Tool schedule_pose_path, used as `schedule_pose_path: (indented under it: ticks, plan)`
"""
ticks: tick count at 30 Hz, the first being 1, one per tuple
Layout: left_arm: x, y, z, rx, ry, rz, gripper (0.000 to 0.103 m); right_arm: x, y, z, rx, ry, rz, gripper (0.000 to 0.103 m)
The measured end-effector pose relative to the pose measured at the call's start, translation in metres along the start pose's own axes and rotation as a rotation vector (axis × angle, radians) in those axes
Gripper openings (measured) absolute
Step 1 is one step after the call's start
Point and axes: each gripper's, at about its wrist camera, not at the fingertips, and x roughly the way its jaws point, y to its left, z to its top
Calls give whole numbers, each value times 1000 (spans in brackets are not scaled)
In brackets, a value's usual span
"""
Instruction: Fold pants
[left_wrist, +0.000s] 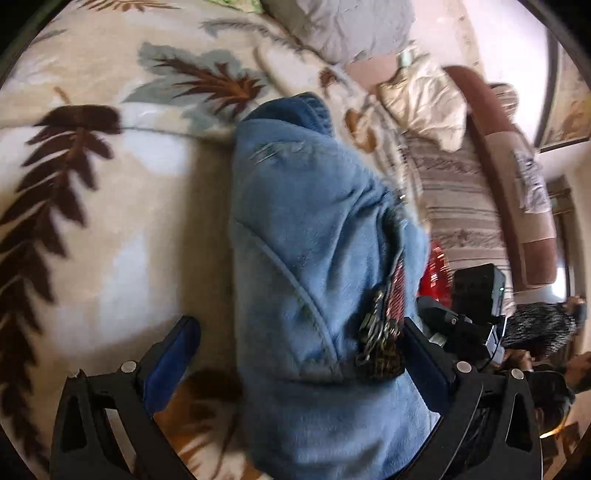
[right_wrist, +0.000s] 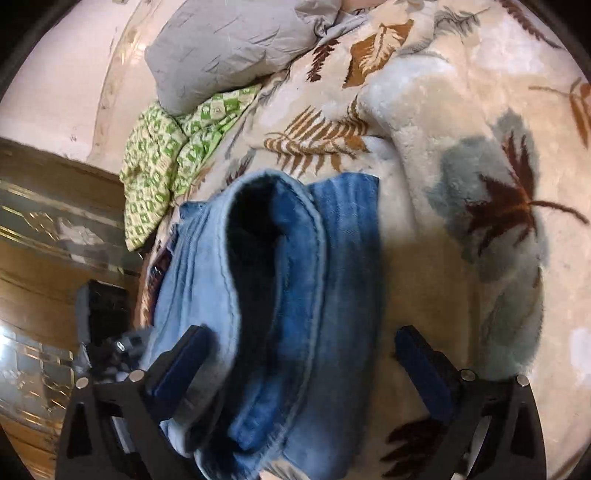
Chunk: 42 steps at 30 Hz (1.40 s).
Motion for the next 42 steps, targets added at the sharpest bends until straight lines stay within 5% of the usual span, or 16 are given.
schedule_pose_path:
  ticks: [3,4,7,9,16,20,22,24,26,31,34,38,42]
  plan:
    - [8,-7,-1,18,-7,-4,91,3,11,4,-27,4,109,99]
    - [9,-13,-2,44,-1,-4,73,7,18,3,-68,13,79,97]
    - [5,-31,-4,123,-23,62,59,17,44,-4,-233,6,-63,77]
    - [-1,-47,-6,183,-47,93,54,10,59,-6,-308,-29,-86,43]
    - [-53,-87,13,371,-288,118,51,-12,108,14,-451,-164,-34,37]
    - [-44,-62,36,302,-263,148,52,3,121,38,-451,-186,-39,37]
    - [-13,-34,47,231,-168,224,54,31,107,49,-414,-126,-69,37]
    - [6,-5,51,146,-133,278,66,69,84,51,-371,-32,-165,37]
    - [8,10,55,88,-136,196,70,78,75,48,-364,-55,-160,38]
    - [10,4,56,123,-137,222,72,79,71,49,-368,-58,-177,43]
    - [10,-1,57,131,-161,224,76,83,72,50,-348,-72,-188,57]
    - [-21,-13,41,143,-267,300,103,60,77,47,-354,-104,-245,98]
    - [-71,-50,13,205,-468,413,103,6,120,32,-477,-282,-336,103]
